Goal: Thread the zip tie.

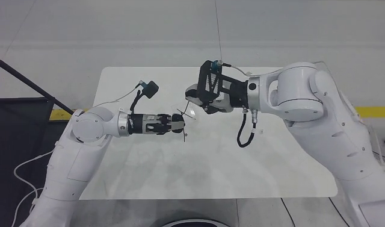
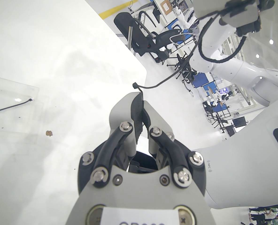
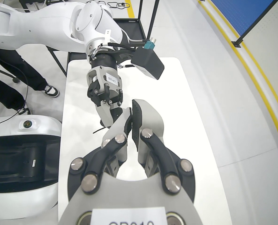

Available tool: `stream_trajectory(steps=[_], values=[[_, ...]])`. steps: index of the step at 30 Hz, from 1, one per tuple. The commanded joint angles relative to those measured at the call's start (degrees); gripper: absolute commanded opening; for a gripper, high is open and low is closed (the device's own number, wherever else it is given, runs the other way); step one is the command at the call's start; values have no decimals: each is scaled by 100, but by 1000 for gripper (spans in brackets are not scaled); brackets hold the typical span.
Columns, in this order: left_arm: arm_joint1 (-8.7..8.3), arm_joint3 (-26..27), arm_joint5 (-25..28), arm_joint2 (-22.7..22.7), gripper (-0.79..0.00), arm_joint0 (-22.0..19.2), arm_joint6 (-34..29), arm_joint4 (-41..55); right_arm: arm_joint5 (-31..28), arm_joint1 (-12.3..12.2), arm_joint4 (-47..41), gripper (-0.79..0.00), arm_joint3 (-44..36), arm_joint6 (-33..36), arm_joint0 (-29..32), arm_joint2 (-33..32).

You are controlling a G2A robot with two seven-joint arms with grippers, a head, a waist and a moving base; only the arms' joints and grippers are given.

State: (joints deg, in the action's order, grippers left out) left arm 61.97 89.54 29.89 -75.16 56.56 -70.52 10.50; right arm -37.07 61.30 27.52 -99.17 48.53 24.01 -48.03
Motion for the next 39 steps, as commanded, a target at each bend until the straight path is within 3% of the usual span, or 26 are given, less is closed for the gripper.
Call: stream_trajectory(steps=[1,20,39], values=[[0,0,0,0,-785,0,0,0,55,1,124,-785,-25,-74,29,-14],[0,0,0,0,-785,0,0,0,500,34,951,-785,-237,-320,206,-34],[0,0,0,0,-785,0,0,0,-642,65,211,-785,-96,253,60,289]])
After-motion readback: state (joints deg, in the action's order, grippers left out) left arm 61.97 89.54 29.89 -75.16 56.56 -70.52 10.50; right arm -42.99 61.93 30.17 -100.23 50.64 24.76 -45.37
